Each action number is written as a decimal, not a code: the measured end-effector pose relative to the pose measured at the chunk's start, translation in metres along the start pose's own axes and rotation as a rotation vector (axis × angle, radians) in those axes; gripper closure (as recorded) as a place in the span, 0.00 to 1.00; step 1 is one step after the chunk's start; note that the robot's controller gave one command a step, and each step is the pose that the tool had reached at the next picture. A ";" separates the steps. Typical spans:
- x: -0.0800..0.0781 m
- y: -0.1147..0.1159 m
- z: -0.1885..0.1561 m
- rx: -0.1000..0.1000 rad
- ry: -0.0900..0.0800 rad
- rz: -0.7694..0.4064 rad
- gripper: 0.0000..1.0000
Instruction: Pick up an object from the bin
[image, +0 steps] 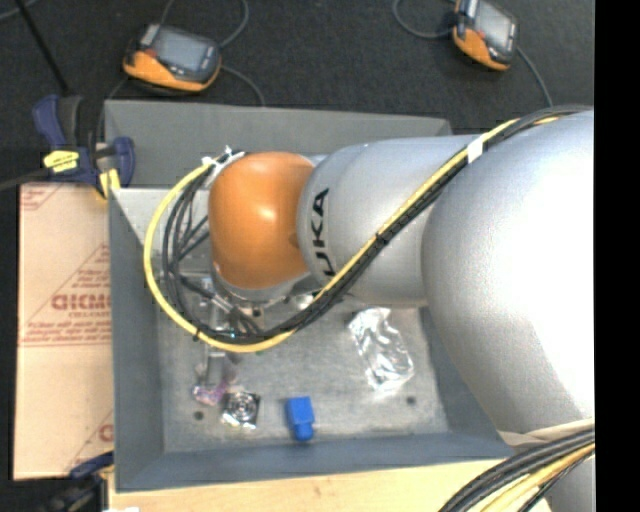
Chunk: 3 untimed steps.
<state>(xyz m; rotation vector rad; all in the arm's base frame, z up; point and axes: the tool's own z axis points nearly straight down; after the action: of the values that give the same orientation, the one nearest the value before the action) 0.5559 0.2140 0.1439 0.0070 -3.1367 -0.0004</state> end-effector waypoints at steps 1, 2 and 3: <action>0.041 0.020 0.043 0.001 -0.003 -0.132 0.00; 0.059 -0.015 0.045 0.000 -0.005 0.212 0.00; 0.038 -0.103 0.062 0.005 -0.006 0.212 0.00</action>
Offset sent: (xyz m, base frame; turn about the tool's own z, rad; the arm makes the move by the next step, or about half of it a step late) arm -0.0404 0.0205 -0.0416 -0.1318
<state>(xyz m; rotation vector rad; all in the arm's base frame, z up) 0.5178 0.1106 0.0825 -0.3256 -3.1259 0.0076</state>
